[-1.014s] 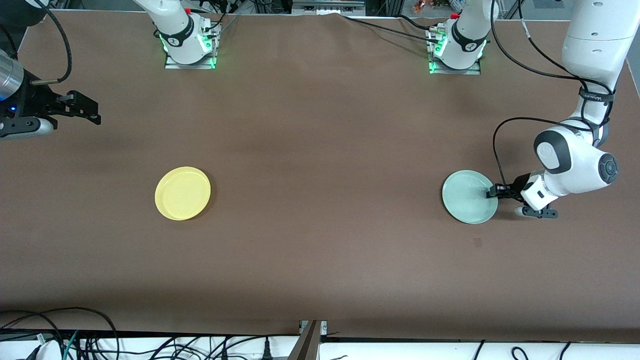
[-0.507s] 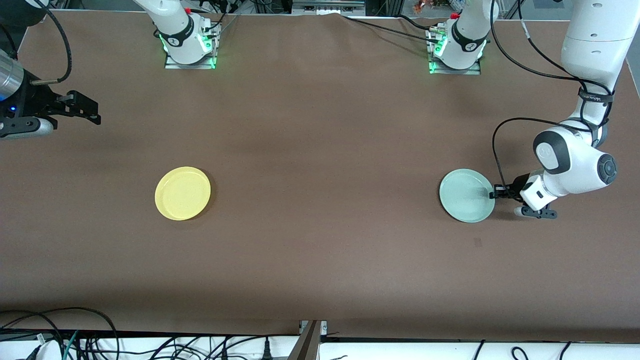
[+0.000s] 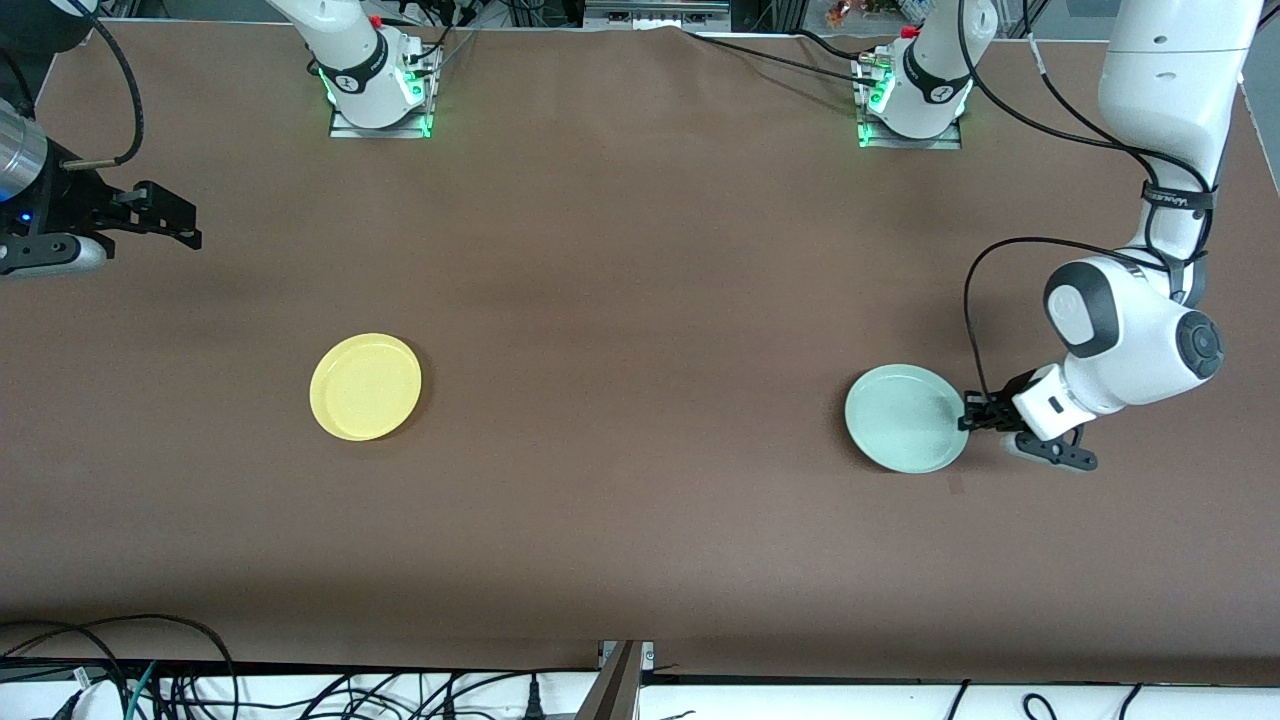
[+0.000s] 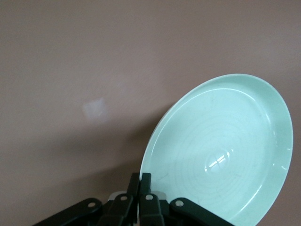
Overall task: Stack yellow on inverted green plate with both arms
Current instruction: 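Lift the green plate with the left gripper and flip it over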
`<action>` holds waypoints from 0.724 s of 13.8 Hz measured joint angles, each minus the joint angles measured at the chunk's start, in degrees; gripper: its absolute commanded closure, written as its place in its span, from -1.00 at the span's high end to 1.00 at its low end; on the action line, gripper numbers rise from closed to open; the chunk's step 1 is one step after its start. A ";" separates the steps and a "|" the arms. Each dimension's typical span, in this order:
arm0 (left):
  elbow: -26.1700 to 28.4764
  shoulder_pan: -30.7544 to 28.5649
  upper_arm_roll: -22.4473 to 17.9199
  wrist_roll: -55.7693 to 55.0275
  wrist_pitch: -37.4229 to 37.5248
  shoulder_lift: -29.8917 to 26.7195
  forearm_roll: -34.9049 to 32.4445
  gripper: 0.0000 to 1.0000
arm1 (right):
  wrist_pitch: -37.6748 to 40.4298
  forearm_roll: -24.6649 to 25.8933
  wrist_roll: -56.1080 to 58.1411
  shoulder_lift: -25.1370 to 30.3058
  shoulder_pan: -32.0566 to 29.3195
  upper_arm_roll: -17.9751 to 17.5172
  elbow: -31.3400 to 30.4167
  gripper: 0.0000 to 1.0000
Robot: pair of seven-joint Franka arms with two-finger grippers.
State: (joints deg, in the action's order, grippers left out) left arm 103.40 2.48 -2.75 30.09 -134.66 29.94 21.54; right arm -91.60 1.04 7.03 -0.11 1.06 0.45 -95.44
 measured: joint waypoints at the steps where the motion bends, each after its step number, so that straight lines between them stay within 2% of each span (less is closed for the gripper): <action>1: -1.51 0.81 0.84 -0.13 -0.18 -0.11 -1.95 -1.00 | 0.00 0.00 0.00 0.00 0.00 0.00 0.00 1.00; 3: -4.42 2.49 2.43 -1.91 -0.30 -0.17 -7.10 -1.00 | 0.00 0.00 0.00 0.00 0.00 0.00 0.00 1.00; 5: -6.73 5.04 3.91 -7.26 -1.07 -0.16 -15.23 -1.00 | 0.00 0.00 0.00 0.00 0.00 0.00 0.00 1.00; 7: -8.62 8.85 4.64 -14.73 -2.25 -0.15 -27.51 -1.00 | 0.00 0.00 0.00 0.00 -0.01 0.01 0.00 1.00; 10: -10.56 15.30 4.95 -30.49 -2.45 -0.10 -49.75 -1.00 | 0.00 0.00 0.00 0.00 -0.01 0.02 0.01 1.00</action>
State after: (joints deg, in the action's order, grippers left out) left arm 92.85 17.78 2.20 -0.39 -137.11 29.84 -28.21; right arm -91.60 1.04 7.03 -0.11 1.05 0.47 -95.44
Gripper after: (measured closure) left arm 0.974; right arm 0.000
